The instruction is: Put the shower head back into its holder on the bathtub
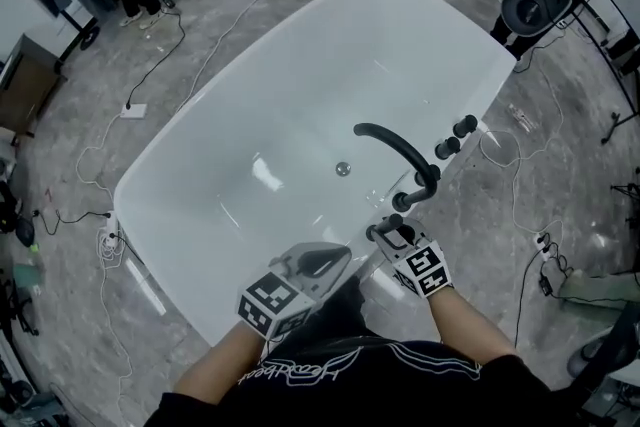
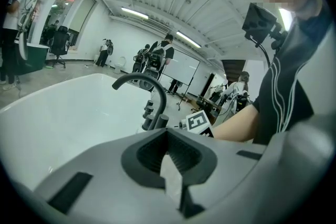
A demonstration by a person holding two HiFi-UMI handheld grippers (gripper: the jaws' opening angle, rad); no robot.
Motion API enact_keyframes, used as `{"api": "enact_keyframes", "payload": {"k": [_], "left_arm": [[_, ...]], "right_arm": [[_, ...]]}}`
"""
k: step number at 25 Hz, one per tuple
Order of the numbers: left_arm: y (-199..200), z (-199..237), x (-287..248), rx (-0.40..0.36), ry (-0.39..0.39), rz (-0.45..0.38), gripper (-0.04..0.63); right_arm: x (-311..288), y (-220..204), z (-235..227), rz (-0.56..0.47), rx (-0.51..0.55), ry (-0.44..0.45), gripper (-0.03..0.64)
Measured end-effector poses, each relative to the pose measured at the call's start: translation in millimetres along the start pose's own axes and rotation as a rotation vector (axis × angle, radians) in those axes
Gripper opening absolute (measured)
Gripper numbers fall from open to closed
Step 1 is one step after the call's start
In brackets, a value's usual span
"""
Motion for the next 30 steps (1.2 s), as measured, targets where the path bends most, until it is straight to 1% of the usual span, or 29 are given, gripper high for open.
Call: {"api": "enact_keyframes", "payload": {"k": [4, 9, 13, 17, 21, 23, 26, 28, 30], "left_arm": [[-1, 6, 2, 0.015, 0.012, -0.002, 0.003], [-3, 15, 5, 0.036, 0.026, 0.006, 0.003], [-10, 17, 1, 0.045, 0.032, 0.032, 0.003], [-16, 14, -5, 0.037, 0.020, 0.054, 0.003], [-16, 2, -5, 0.010, 0.010, 0.054, 0.005], [-16, -7, -5, -0.005, 0.003, 0.055, 0.005], [-16, -31, -2, -0.028, -0.003, 0.053, 0.005], [-19, -53, 6, -0.025, -0.003, 0.056, 0.005], [-17, -72, 14, -0.030, -0.008, 0.050, 0.005]], "right_arm": [[-10, -13, 8, 0.047, 0.081, 0.023, 0.133], [-18, -23, 11, 0.104, 0.129, 0.028, 0.133], [-20, -26, 11, 0.105, 0.126, 0.032, 0.135], [-18, -23, 9, 0.112, 0.081, 0.028, 0.135], [8, -8, 14, 0.089, 0.093, 0.030, 0.138], [29, 3, 18, 0.059, 0.094, 0.015, 0.138], [72, 22, 30, -0.012, 0.039, -0.013, 0.137], [107, 39, 50, -0.067, -0.014, -0.013, 0.137], [140, 60, 71, -0.124, -0.032, 0.001, 0.137]]}}
Point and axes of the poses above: the fingertips, and each gripper's own axes: x backward along the fingers, z to its left, y out of its top, the point moved 1 cm from there along x, backward along the fingers, and after that the axes turned 2 degrees about -z, right-handed, at the moved point
